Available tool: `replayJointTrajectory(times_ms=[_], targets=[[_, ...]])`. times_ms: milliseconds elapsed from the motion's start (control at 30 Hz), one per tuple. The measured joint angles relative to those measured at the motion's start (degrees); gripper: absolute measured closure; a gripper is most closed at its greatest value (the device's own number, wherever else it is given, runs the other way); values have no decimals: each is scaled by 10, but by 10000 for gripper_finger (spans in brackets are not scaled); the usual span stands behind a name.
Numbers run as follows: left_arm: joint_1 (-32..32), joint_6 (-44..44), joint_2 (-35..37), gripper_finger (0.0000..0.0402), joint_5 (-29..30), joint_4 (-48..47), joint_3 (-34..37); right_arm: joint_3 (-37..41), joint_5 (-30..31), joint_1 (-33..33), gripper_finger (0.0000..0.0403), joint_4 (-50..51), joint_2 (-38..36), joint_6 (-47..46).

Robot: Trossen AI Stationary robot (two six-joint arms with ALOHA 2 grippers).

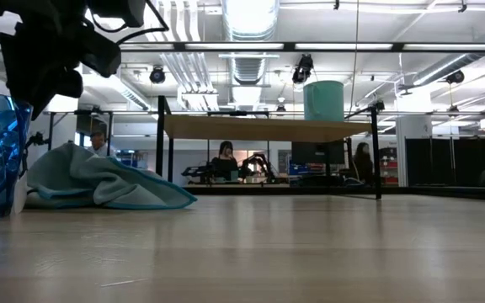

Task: Stack small to large cups/mugs on shelf
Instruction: Put the blue cup on the shelf

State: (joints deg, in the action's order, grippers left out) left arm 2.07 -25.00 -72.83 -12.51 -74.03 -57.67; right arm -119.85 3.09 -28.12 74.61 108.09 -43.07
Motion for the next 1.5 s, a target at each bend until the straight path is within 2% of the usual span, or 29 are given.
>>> replayJointTrajectory(times_ms=[567,767,1000,1167,1300,1433,1500], targets=[[26,3,8,268,-19,-1,0,1,0,0,323,0,0,-24],[35,4,8,268,11,1,10,1,0,0,323,-2,0,-24],[35,4,8,268,13,3,49,1,0,0,323,-2,0,-26],[35,0,8,271,13,6,52,1,0,0,323,-3,0,-37],[35,1,8,310,7,8,48,5,7,0,323,-4,0,-37],[35,1,8,383,4,13,48,12,15,0,323,-4,0,-37],[35,1,8,394,4,17,47,15,15,0,323,-5,0,-37]])
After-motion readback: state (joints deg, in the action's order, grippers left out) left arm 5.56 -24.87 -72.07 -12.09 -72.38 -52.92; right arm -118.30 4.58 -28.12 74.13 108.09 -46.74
